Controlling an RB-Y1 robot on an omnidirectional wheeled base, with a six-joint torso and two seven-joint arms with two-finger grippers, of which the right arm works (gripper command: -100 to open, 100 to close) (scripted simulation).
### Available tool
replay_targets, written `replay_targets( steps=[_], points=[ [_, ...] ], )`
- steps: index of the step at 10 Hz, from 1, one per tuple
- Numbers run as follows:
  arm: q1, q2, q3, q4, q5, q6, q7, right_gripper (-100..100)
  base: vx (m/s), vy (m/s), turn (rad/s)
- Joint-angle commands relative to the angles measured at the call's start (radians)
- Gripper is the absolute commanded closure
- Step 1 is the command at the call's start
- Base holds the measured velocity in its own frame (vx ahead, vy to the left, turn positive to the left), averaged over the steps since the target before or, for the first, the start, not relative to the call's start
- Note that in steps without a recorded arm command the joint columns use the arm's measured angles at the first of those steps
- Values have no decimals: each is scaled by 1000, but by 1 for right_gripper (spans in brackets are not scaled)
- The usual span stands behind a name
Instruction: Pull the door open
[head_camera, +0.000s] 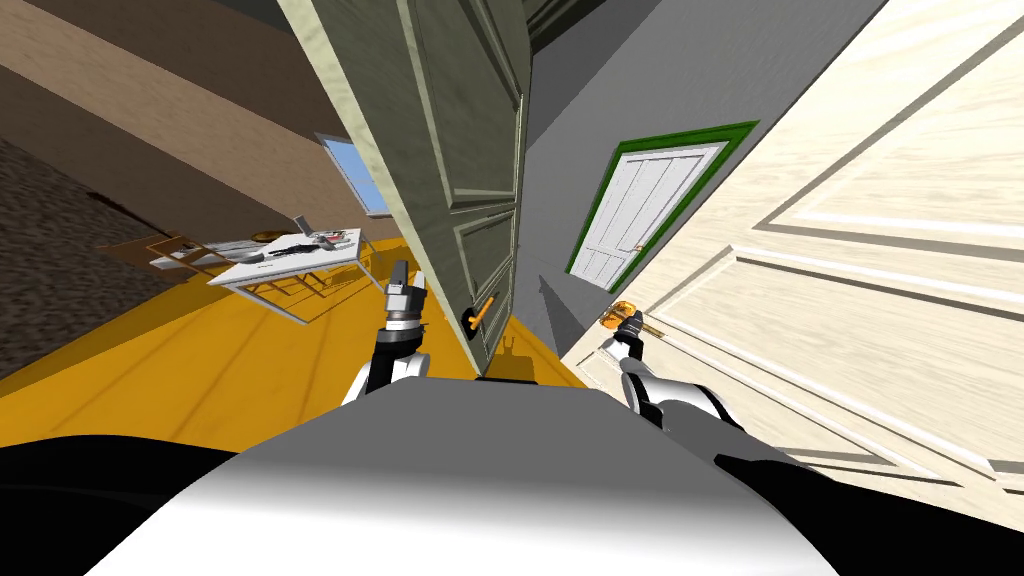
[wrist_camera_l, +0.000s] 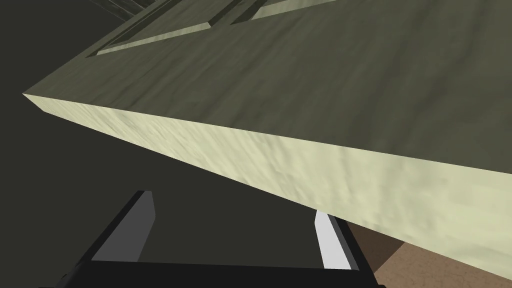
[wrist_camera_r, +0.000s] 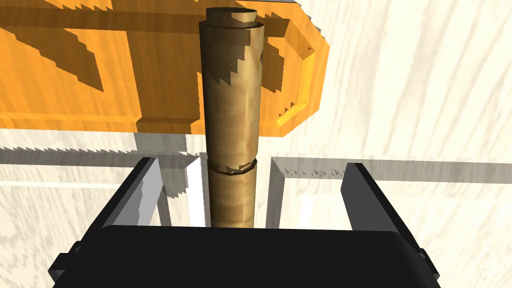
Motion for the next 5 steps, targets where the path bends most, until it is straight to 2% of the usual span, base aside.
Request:
replay_targets(
  steps=[1, 2, 3, 4, 5],
  points=[
    [30, 6, -34, -50, -20, 19, 39, -100, 35, -145, 143],
    [30, 6, -34, -57, -20, 19, 39, -100, -11, -64, 4],
    [22, 5, -28, -39, -16, 10, 28, -100, -14, -12, 7],
    [22, 5, -28, -39, -16, 10, 28, 100, 0, 0, 0],
    [22, 5, -28, -39, -16, 10, 28, 100, -7, 7, 14]
  ],
)
